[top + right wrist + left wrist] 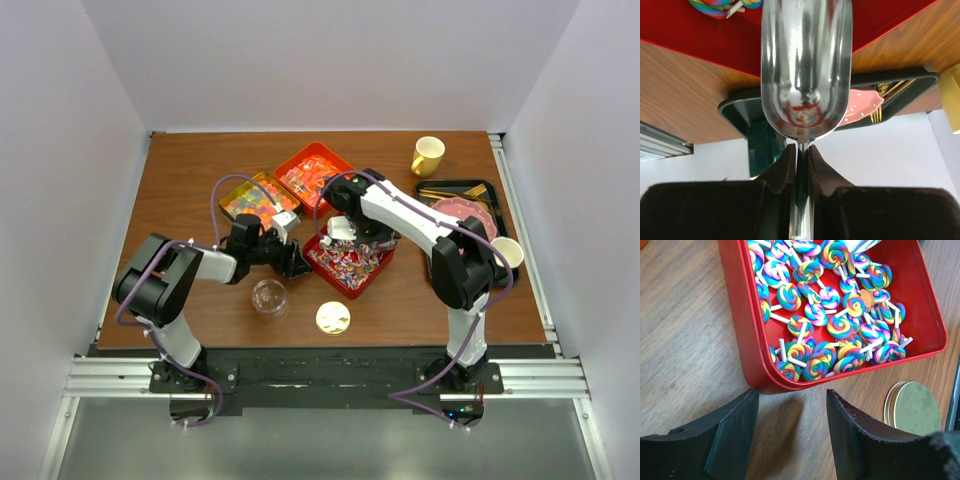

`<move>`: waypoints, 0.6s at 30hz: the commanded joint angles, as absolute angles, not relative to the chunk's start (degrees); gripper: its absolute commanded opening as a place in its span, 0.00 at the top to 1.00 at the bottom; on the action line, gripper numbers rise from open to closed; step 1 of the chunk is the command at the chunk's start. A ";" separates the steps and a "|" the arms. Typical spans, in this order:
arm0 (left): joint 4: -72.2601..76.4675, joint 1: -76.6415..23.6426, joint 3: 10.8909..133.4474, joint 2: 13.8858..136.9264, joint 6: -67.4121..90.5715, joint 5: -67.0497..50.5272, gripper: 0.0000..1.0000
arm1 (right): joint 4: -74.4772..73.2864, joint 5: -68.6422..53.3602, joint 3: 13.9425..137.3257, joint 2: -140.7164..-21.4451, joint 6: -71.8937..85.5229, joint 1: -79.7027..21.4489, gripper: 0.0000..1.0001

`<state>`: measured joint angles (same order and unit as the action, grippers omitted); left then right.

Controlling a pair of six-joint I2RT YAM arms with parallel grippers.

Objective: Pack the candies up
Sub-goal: Scoop the fake candies from the storage box.

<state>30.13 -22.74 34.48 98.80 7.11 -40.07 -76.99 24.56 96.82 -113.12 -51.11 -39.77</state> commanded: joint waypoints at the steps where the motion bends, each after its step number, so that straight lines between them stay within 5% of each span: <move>1: 35.33 -23.12 33.93 100.37 7.91 -41.48 0.39 | -74.62 8.18 98.70 -117.07 -50.63 -40.78 1.00; 11: 39.46 -23.12 32.70 100.90 10.02 -44.47 0.41 | -65.21 3.59 92.72 -113.02 -56.69 -40.17 1.00; 18: 36.92 -23.03 33.48 100.63 8.79 -44.03 0.41 | -77.16 14.58 104.84 -116.98 -56.07 -39.99 1.00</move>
